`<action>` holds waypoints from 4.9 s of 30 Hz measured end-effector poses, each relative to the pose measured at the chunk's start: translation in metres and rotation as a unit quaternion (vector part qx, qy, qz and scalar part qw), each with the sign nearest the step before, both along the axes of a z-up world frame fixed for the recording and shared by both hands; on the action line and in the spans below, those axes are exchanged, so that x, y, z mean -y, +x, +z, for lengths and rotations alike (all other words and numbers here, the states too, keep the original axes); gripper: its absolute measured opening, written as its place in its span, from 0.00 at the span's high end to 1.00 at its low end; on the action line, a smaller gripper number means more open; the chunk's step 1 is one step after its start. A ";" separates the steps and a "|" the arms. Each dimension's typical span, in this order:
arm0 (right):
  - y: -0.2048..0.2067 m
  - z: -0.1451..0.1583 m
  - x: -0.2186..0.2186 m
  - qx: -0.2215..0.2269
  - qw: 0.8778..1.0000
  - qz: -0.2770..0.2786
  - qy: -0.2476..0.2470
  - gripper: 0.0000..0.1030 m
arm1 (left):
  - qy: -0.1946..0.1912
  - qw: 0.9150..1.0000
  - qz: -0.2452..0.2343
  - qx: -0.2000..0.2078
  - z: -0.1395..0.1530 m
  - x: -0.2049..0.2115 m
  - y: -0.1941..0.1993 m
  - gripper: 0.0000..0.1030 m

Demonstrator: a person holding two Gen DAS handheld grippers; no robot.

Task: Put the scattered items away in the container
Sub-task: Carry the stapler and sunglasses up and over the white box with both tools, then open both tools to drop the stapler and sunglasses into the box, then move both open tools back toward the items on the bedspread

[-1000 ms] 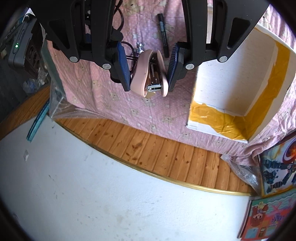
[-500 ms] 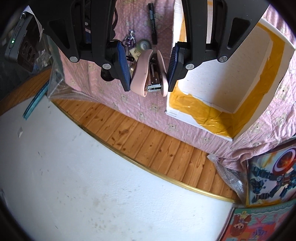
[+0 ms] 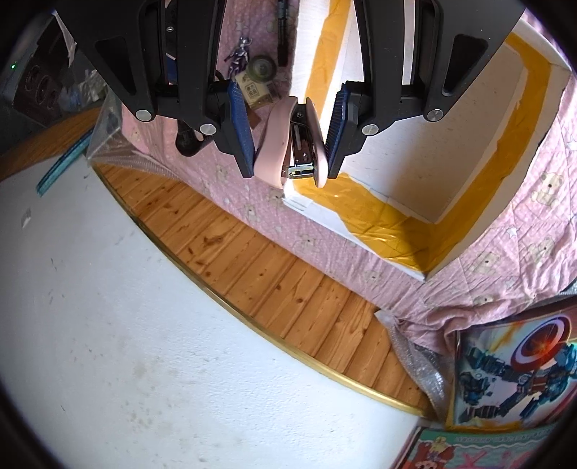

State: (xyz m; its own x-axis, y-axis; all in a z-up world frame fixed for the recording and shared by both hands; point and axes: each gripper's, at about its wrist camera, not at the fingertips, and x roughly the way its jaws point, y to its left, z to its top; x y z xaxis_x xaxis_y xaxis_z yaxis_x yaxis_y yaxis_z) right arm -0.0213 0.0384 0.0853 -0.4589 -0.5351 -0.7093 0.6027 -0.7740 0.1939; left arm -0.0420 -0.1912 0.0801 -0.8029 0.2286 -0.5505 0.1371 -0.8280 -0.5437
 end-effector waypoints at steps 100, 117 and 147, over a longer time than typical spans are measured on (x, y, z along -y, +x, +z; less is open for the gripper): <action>-0.128 -0.100 0.185 0.080 0.975 0.025 0.205 0.53 | -0.023 0.959 0.112 0.261 -0.143 0.101 -0.122 0.52; -0.058 -0.026 0.133 0.086 0.987 0.055 0.120 0.53 | -0.022 0.972 0.117 0.201 -0.087 0.084 -0.071 0.52; 0.034 0.042 -0.043 0.097 0.995 -0.028 -0.018 0.53 | -0.042 0.997 0.034 -0.052 -0.030 -0.009 0.065 0.52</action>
State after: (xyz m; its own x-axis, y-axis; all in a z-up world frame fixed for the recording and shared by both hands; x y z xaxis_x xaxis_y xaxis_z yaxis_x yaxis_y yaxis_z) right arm 0.0131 0.0817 0.1277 -0.3457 -0.5392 -0.7679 0.5075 -0.7958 0.3303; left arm 0.0234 -0.1823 0.0503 -0.8690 0.1283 -0.4779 0.1408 -0.8618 -0.4874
